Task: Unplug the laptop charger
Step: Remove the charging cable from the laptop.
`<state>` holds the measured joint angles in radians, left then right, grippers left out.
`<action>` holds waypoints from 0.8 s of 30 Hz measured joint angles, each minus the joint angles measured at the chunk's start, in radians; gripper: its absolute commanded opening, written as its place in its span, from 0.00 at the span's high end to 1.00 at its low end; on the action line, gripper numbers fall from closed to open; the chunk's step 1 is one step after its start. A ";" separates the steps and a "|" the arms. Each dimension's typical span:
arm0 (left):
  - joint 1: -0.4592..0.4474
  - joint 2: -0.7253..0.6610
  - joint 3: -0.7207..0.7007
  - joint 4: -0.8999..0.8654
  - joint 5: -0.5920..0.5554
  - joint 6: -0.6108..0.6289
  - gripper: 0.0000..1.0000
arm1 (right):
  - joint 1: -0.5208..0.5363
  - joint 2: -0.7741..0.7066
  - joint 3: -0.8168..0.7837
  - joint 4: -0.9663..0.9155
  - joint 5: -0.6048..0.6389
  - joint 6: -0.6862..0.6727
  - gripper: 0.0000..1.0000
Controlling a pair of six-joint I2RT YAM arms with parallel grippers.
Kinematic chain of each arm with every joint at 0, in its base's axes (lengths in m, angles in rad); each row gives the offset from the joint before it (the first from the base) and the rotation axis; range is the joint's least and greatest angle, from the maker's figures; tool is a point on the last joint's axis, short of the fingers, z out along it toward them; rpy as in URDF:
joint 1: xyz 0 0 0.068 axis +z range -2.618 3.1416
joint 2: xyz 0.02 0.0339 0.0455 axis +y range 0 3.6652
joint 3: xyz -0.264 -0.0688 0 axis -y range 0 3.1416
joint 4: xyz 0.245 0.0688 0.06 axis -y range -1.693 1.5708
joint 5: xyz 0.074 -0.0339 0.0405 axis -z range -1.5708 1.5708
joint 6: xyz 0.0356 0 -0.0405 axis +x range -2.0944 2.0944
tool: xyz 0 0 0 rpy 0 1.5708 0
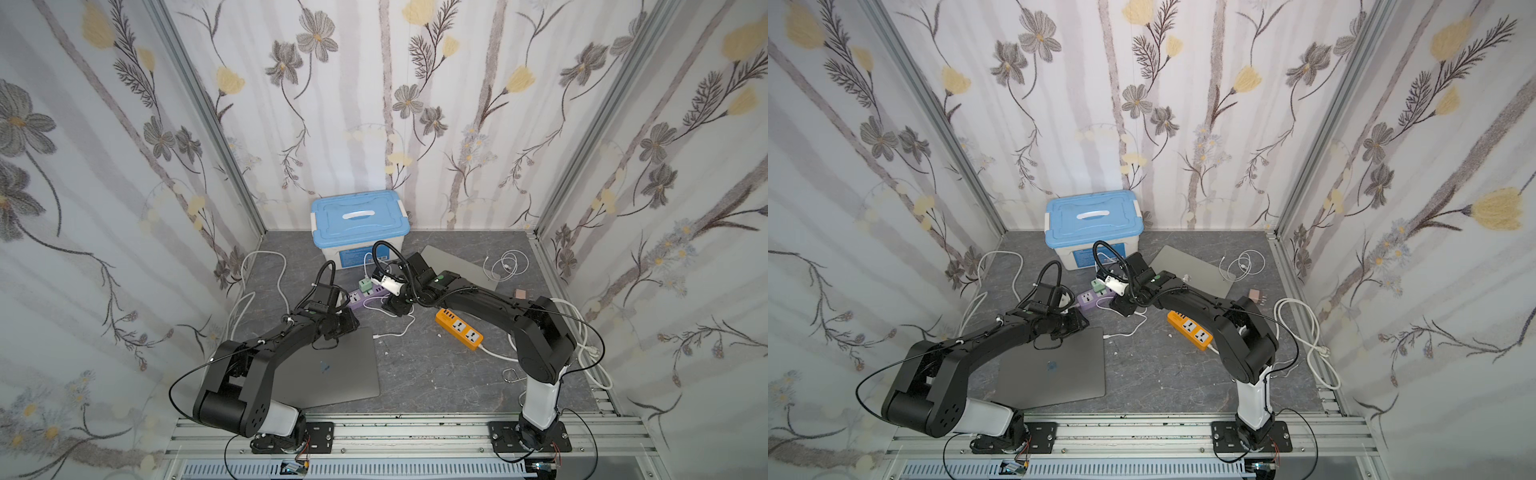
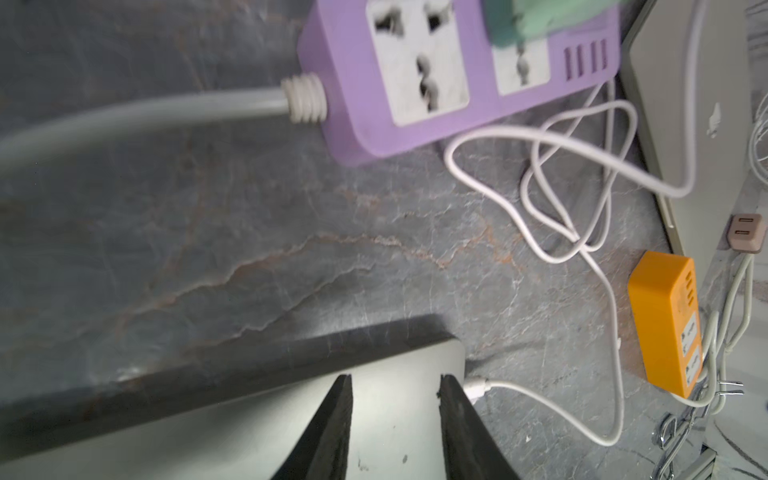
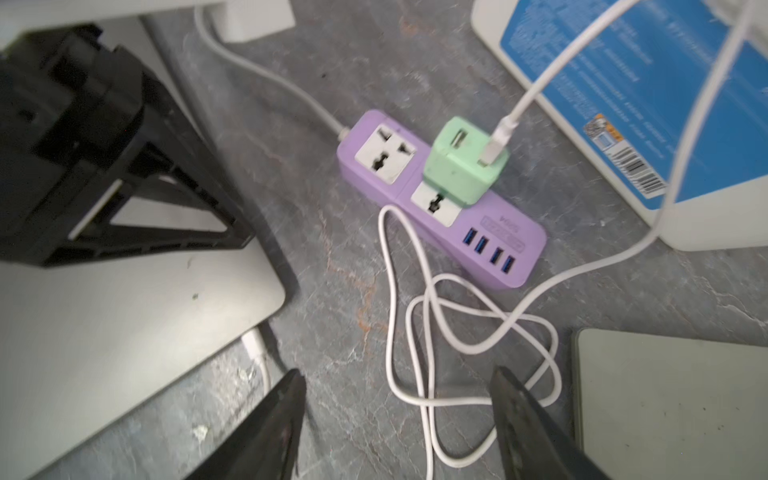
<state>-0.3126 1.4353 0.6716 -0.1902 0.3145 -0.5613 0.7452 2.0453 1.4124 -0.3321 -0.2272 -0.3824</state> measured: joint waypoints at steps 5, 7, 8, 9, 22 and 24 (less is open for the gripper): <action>-0.023 -0.031 -0.041 0.008 -0.026 -0.035 0.61 | 0.008 -0.017 -0.052 0.007 -0.089 -0.136 0.35; -0.025 -0.053 -0.058 0.007 -0.044 -0.043 0.60 | 0.015 -0.009 -0.055 0.018 -0.109 -0.159 0.35; -0.025 -0.063 -0.066 0.007 -0.053 -0.047 0.60 | 0.019 -0.002 -0.059 0.023 -0.118 -0.166 0.36; -0.025 -0.076 -0.076 0.008 -0.062 -0.050 0.59 | 0.025 0.006 -0.064 0.023 -0.125 -0.171 0.36; -0.006 -0.213 -0.158 -0.053 -0.145 -0.087 0.57 | 0.100 0.095 -0.084 0.052 -0.142 -0.183 0.40; -0.002 -0.214 -0.160 -0.052 -0.145 -0.087 0.57 | 0.104 0.116 -0.071 0.053 -0.137 -0.183 0.41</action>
<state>-0.3149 1.2209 0.5117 -0.2420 0.1696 -0.6479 0.8494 2.1616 1.3415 -0.2787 -0.3637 -0.5659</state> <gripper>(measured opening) 0.430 0.600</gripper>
